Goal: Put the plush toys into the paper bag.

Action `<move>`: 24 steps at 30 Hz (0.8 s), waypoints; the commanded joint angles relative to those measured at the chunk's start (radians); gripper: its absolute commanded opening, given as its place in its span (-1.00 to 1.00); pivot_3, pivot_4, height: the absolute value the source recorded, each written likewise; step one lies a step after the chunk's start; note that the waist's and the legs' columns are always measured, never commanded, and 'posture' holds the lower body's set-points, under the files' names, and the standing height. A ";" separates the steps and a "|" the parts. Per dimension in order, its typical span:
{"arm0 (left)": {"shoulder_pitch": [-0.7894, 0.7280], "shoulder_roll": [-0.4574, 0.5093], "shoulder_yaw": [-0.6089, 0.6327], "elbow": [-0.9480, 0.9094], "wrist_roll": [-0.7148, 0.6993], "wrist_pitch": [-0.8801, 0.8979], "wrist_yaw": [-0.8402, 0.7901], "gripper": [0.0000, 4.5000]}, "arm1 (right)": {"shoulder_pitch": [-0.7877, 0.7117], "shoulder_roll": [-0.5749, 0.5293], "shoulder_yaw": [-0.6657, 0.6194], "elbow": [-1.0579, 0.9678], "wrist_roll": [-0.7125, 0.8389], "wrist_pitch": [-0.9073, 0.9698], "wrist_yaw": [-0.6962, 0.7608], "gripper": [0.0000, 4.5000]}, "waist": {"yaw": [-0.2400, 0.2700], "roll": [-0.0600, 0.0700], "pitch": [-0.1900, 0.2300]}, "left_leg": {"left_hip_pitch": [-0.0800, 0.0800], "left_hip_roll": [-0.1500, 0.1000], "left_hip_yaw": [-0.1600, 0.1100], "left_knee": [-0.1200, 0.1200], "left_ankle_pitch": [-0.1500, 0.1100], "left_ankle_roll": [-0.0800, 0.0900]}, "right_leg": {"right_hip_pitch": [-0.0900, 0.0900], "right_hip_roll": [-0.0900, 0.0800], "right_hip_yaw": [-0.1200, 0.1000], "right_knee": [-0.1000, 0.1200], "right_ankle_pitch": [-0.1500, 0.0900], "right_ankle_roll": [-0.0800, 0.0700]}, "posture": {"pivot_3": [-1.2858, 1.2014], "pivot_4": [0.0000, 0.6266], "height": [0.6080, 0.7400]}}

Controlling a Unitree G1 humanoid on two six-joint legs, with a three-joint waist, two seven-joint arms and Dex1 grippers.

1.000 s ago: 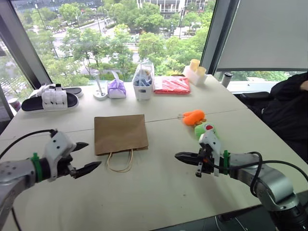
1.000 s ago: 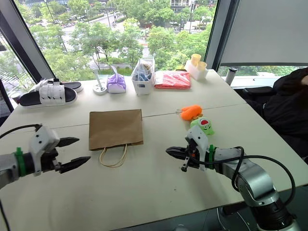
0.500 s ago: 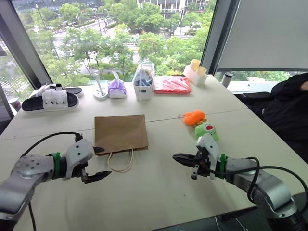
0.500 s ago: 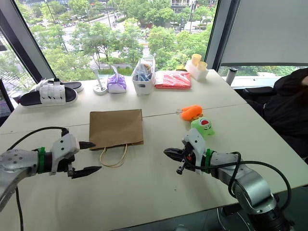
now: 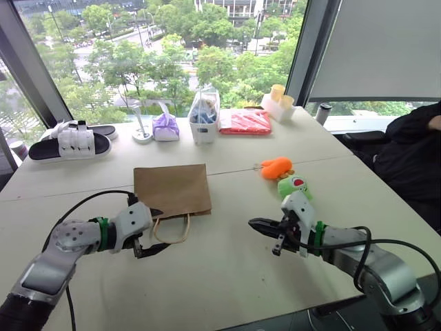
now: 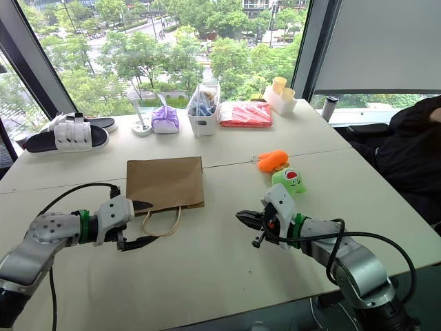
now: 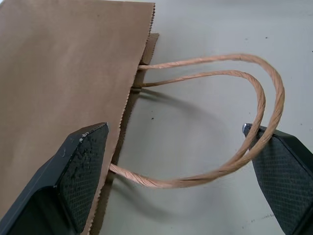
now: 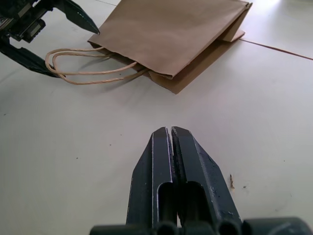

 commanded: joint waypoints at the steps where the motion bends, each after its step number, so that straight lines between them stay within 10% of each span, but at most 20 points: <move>1: -0.024 -0.008 0.022 -0.001 -0.018 0.001 0.000 1.00 | 0.004 0.010 -0.021 -0.048 -0.003 -0.022 -0.010 -0.98 | 0.001 0.000 0.000 | 0.000 0.000 0.000 0.000 0.000 0.000 | 0.000 0.000 0.000 0.000 0.000 0.000 | 0.03 -0.52 1.00; 24: -0.019 -0.001 0.052 -0.017 -0.048 0.050 -0.013 1.00 | 0.018 0.042 0.011 -0.034 -0.029 -0.029 -0.010 -0.98 | 0.001 0.000 0.000 | 0.000 0.000 0.000 0.002 0.000 0.000 | 0.001 0.000 0.000 0.001 0.000 0.000 | 0.03 -0.52 1.00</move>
